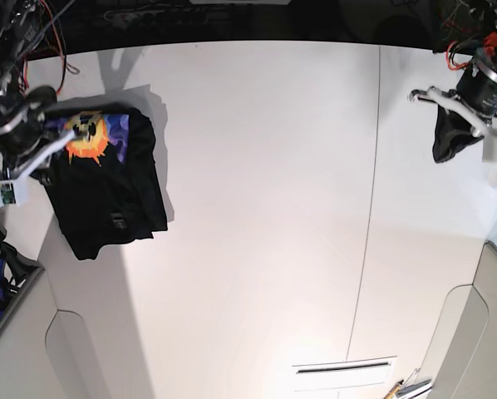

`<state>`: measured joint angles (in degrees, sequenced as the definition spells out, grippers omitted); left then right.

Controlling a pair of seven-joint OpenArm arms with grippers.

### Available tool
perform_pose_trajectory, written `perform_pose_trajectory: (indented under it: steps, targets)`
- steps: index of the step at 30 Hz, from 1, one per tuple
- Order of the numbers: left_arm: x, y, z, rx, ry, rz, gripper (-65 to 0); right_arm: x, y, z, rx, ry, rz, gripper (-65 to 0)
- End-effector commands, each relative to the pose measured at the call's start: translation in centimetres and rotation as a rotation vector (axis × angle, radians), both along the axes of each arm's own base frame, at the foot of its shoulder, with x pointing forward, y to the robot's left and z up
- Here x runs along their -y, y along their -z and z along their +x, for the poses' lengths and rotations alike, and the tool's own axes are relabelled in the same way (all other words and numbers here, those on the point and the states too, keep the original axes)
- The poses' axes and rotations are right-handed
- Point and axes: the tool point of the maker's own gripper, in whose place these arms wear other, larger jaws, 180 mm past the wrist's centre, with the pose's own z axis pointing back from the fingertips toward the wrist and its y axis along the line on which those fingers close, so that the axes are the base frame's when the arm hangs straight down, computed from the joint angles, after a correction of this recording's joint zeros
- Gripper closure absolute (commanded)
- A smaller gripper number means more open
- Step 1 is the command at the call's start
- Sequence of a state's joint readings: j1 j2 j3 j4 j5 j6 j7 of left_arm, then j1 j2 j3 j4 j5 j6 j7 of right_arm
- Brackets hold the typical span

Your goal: Fold the T-shirt properly

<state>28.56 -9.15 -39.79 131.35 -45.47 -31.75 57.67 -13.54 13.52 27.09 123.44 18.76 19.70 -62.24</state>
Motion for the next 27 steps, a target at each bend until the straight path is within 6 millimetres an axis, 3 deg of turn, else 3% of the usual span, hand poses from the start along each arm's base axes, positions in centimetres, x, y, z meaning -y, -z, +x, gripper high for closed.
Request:
perform_pose_trajectory:
  steps: [1, 7, 11, 17, 24, 27]
  targets:
    - [0.0, -0.6, -0.7, 0.006, 0.008, 0.009, 0.0, 0.7, -0.9, -0.7, 0.010, -0.007, -0.035, 0.0]
    - [-1.2, 1.1, -6.0, -0.156, -0.029, -0.034, 0.0, 2.7, -0.6, -6.0, -0.109, -0.034, -0.095, 0.0]
    - [-1.9, 1.7, -9.8, -0.289, -0.018, -0.046, 0.0, 3.0, 0.7, -9.8, -0.255, -0.107, -0.090, 0.0]
    - [-3.7, 3.2, -16.5, -0.625, 0.067, 0.060, 0.0, 3.3, 2.3, -15.7, -0.498, -0.215, -0.103, 0.0]
    - [-4.5, 3.1, -23.4, -0.908, 0.141, 0.103, 0.0, 4.6, 2.9, -21.5, -0.724, -0.294, -0.149, 0.0]
    - [-5.1, 3.4, -24.6, -0.966, 0.131, 0.114, 0.0, 4.5, 3.1, -24.5, -0.813, -0.301, -0.130, 0.0]
